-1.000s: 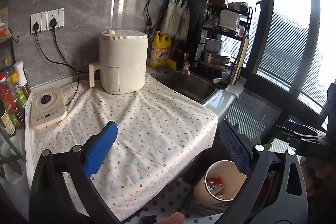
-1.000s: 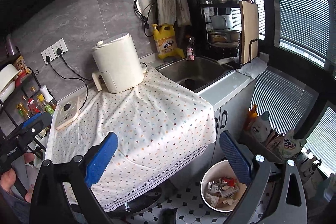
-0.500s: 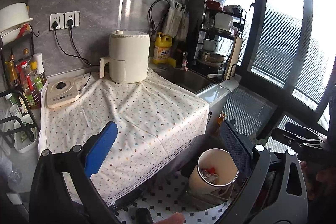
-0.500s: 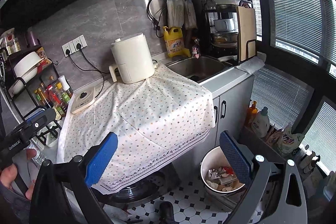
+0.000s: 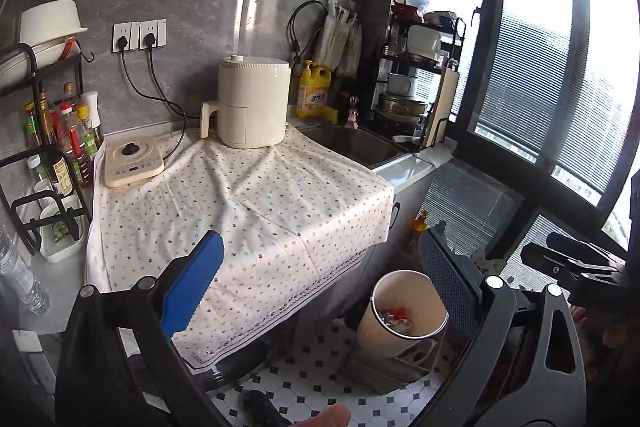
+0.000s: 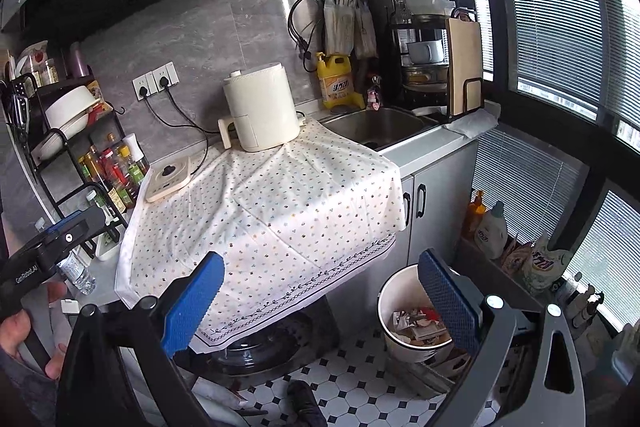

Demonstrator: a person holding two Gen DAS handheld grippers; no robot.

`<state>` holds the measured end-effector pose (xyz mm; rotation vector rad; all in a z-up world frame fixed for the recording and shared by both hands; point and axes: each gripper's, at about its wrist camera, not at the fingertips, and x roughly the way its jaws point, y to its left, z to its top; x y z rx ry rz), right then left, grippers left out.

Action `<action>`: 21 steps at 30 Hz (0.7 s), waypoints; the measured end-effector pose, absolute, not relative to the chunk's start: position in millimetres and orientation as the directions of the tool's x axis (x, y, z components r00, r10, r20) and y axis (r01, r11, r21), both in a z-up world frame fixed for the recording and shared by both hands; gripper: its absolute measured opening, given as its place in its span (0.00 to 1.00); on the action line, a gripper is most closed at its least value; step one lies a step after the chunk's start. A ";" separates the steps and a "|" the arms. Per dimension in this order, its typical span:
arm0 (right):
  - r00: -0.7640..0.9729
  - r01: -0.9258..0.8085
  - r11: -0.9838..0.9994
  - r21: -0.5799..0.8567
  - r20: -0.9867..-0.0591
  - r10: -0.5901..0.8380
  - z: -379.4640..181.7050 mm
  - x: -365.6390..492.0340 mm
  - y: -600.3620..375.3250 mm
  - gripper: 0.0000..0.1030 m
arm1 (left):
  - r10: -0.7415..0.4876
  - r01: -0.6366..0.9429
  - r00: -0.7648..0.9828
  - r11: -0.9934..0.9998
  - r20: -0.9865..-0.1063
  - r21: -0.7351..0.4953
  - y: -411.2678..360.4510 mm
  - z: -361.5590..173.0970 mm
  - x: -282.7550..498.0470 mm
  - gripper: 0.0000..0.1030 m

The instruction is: Collect trash

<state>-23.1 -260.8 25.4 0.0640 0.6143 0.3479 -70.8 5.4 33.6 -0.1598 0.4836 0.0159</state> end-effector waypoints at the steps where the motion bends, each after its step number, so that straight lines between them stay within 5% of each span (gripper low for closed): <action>1: 0.761 -0.298 0.939 0.169 -0.552 0.341 25.1 -25.2 -262.5 0.92 | -0.021 -0.052 0.887 0.988 -0.462 -0.146 4.3 34.7 -72.9 0.94; 21: 0.764 -0.304 0.933 0.193 -0.535 0.360 24.4 -32.3 -260.2 0.92 | 0.003 -0.072 0.895 0.988 -0.446 -0.137 13.9 40.5 -88.1 0.94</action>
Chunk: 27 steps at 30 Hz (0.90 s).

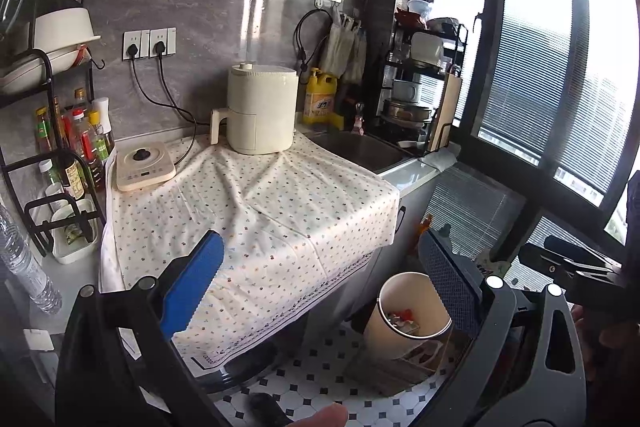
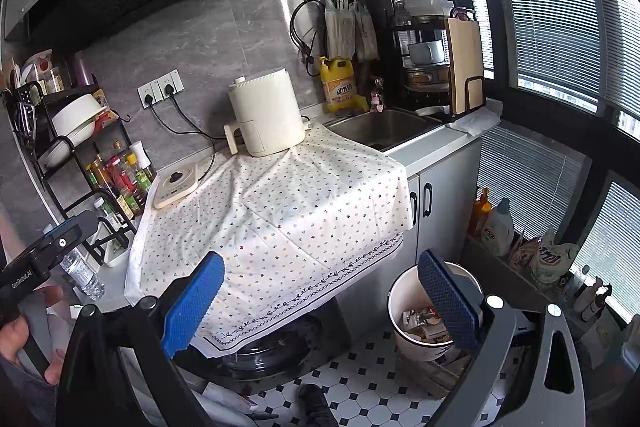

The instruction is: Collect trash

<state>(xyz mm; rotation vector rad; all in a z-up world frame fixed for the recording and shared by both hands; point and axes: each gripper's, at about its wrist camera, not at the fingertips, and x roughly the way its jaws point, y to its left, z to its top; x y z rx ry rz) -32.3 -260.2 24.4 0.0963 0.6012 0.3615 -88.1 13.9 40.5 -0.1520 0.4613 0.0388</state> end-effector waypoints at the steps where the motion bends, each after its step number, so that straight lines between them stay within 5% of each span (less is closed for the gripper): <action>1: 0.764 -0.304 0.933 0.194 -0.535 0.360 23.8 -32.0 -259.2 0.92 | 0.003 -0.072 0.895 0.988 -0.445 -0.138 15.2 40.1 -87.8 0.94; 27: 0.775 -0.254 0.948 0.194 -0.546 0.319 14.9 -19.9 -246.1 0.92 | -0.007 -0.063 0.894 0.988 -0.448 -0.141 28.0 36.8 -69.4 0.94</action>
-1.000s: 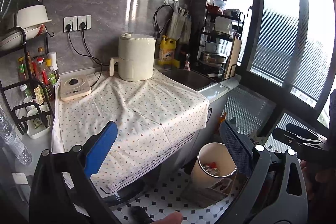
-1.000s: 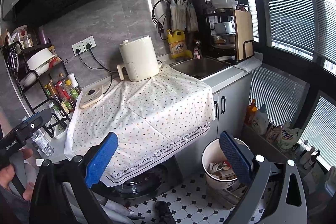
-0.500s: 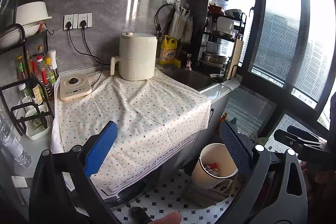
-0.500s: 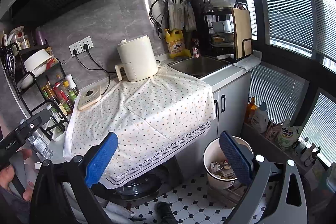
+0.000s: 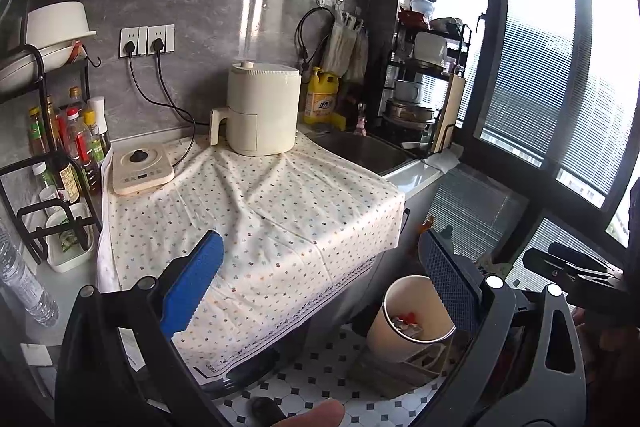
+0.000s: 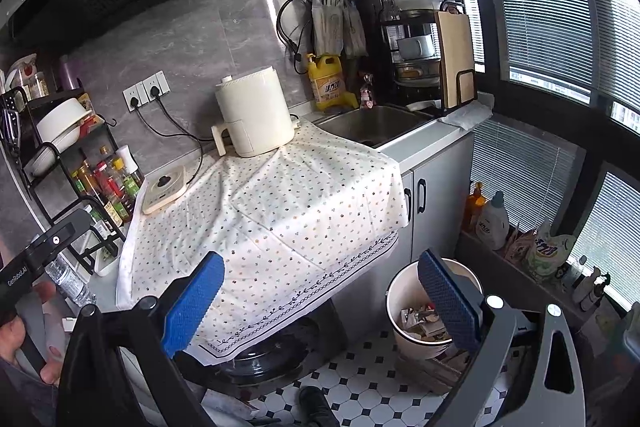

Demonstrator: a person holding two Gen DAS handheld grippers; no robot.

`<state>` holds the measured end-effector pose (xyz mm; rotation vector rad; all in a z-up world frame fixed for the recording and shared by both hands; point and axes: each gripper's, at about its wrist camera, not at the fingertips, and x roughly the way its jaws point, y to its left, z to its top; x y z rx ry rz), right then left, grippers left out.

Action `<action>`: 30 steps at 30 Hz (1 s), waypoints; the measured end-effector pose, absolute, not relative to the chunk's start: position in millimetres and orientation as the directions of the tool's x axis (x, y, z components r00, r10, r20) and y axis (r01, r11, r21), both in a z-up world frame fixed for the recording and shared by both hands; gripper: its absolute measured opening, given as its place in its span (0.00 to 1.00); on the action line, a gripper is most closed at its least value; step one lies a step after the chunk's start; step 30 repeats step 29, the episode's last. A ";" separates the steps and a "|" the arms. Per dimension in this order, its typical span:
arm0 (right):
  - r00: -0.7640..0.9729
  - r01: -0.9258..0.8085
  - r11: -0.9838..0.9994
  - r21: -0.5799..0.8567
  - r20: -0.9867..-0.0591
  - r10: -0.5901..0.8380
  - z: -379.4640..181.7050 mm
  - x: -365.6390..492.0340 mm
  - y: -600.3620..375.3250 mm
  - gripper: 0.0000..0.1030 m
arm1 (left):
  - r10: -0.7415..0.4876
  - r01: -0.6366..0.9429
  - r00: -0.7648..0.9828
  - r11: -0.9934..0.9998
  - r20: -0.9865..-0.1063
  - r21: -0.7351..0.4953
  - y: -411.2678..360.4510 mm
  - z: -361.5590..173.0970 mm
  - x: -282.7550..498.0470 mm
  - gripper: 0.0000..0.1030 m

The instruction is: Collect trash

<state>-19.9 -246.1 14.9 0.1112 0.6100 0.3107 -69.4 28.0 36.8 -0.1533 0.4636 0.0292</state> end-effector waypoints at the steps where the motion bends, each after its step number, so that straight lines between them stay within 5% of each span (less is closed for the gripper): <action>1: 0.775 -0.255 0.948 0.192 -0.545 0.319 15.1 -19.5 -245.7 0.92 | -0.004 -0.065 0.894 0.988 -0.447 -0.137 27.4 37.1 -68.9 0.94; 30: 0.762 -0.233 0.942 0.243 -0.556 0.332 6.7 -17.6 -266.2 0.92 | 0.015 -0.087 0.874 0.988 -0.486 -0.127 7.8 31.4 -52.4 0.94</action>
